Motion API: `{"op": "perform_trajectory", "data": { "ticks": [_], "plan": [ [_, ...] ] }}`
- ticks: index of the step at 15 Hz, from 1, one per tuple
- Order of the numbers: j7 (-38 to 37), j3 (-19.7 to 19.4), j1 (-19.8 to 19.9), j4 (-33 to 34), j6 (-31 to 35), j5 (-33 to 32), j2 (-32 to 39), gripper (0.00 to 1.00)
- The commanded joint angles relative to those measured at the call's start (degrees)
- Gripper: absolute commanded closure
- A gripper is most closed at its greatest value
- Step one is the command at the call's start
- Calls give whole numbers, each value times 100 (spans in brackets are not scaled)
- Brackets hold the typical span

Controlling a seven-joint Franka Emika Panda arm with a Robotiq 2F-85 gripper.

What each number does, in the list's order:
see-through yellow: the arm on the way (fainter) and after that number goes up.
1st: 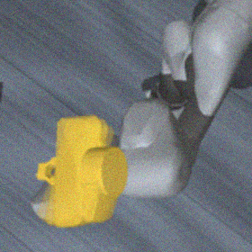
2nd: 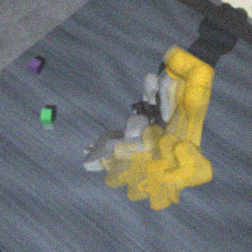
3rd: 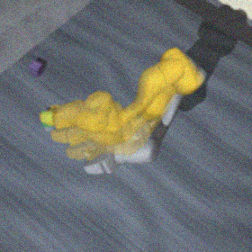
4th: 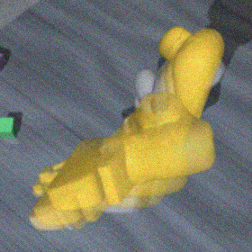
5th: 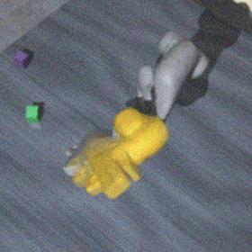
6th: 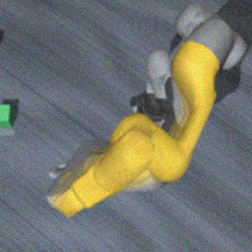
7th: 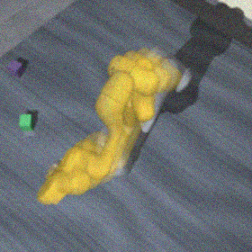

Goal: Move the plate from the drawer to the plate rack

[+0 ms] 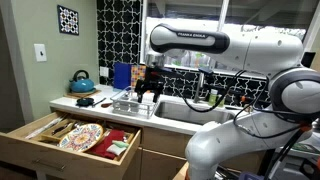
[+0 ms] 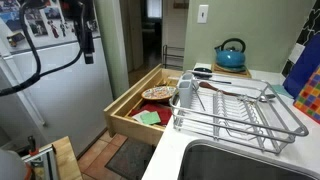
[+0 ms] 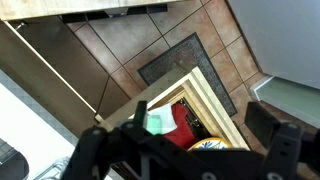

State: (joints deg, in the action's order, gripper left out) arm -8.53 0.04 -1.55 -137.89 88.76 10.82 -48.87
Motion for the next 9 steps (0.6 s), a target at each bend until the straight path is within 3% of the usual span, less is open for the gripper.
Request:
{"op": "perform_trajectory", "data": {
  "ticks": [1,9],
  "plan": [
    [71,75,124,21,-31,55,9,0],
    [-72,77,236,-22,180,69,289,0]
  ]
}}
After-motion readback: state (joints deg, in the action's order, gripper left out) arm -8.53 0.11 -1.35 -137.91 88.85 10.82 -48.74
